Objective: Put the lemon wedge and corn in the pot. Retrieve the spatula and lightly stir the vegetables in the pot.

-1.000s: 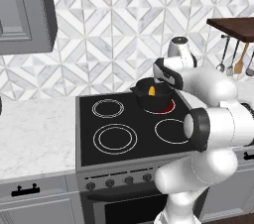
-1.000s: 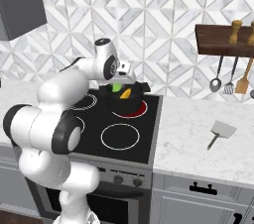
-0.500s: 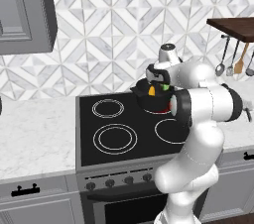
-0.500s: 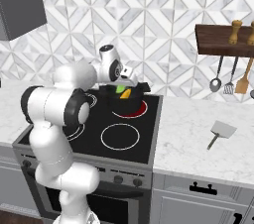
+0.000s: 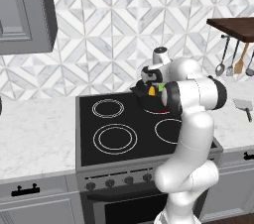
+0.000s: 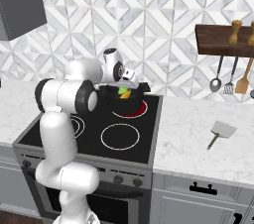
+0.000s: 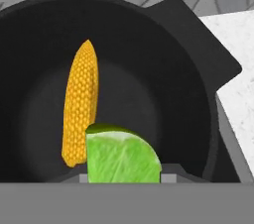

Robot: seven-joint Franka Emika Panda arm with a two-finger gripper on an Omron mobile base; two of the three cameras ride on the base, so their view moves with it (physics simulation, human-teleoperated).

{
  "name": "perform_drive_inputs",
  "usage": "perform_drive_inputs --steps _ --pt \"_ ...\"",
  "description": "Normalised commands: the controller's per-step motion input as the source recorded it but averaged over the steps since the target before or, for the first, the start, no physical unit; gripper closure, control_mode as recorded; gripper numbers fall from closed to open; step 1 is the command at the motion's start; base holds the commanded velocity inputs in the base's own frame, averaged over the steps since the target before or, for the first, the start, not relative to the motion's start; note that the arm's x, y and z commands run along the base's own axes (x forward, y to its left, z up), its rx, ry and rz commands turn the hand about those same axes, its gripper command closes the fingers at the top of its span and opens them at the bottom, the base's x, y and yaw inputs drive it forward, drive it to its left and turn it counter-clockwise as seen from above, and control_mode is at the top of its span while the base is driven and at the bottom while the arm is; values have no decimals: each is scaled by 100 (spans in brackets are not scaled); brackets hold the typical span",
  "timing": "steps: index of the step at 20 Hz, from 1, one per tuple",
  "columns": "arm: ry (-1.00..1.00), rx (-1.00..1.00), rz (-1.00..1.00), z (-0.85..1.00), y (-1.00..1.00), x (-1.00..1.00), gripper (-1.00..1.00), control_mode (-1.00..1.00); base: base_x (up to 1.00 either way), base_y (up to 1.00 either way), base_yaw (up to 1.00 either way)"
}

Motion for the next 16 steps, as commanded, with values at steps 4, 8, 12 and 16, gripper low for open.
perform_drive_inputs --steps 4,8,12,16 --pt "3 0 -6 -37 0 30 -100 -100 0 0 0" --pt "0 0 -4 -6 -1 8 -100 -100 0 0 0" --pt "0 0 0 9 -12 -2 -100 -100 0 0 0" --pt "0 0 0 35 -15 -13 -100 -100 0 0 0"
